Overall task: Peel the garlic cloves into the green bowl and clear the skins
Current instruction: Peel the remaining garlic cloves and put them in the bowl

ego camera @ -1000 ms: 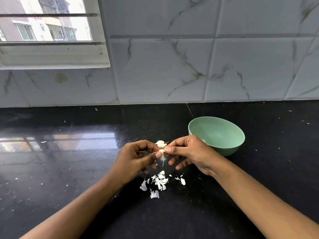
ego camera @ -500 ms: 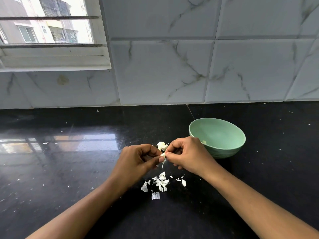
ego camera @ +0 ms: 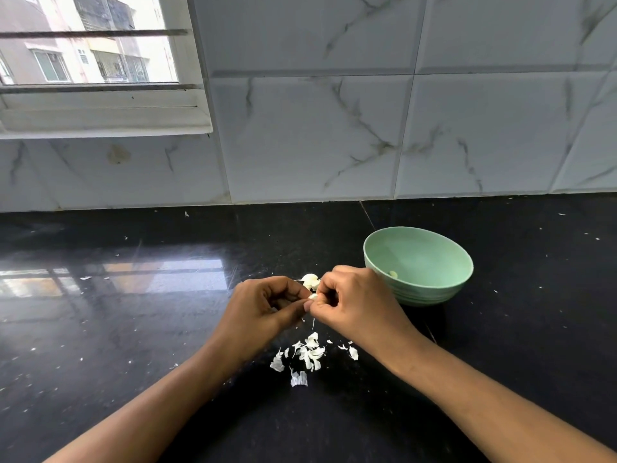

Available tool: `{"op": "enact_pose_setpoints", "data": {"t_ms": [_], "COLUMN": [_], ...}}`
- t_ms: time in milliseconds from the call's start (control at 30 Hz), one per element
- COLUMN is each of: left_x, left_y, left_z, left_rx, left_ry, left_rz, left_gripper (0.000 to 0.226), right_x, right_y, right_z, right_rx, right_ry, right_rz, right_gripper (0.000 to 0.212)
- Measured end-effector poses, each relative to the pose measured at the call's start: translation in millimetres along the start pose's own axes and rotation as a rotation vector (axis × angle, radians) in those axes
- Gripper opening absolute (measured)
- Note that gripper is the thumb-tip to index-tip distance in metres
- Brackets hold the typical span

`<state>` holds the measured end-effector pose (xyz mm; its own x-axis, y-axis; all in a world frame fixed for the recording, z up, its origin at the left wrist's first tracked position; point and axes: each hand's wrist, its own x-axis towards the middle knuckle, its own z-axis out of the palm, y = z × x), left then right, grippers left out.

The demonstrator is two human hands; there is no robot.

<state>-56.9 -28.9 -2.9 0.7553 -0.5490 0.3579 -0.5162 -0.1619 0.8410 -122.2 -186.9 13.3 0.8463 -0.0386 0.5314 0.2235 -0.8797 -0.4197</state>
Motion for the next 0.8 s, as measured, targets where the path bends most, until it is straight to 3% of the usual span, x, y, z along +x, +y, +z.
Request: {"op": "enact_pose_setpoints", "data": {"t_ms": [133, 267, 367, 533, 800], "left_x": [0.1, 1.4, 2.1, 1.0, -2.3], "left_y": [1.4, 2.9, 2.7, -1.4, 2.8], "left_z": [2.0, 3.1, 1.7, 3.8, 3.6], "left_rx": [-0.104, -0.207, -0.197, -0.058, -0.009], "left_ry": [-0.008, 0.01, 0.039, 0.046, 0.08], "left_rz": [-0.044, -0.08, -0.096, -0.032, 0.013], "left_gripper": [0.018, 0.018, 0.019, 0.007, 0.015], "right_x": [3.3, 5.9, 6.8, 5.7, 3.6], "right_y": [3.4, 10.8, 12.0, 10.5, 10.9], "right_z": [-4.0, -9.6, -13.9, -13.4, -10.8], "right_rx": [0.048, 0.484, 0.679, 0.545, 0.289], "right_ry": [-0.013, -0.195, -0.206, -0.152, -0.117], "right_rz": [0.067, 0.33, 0.384, 0.322, 0.215], "right_gripper": [0.022, 0.012, 0.008, 0.007, 0.008]}}
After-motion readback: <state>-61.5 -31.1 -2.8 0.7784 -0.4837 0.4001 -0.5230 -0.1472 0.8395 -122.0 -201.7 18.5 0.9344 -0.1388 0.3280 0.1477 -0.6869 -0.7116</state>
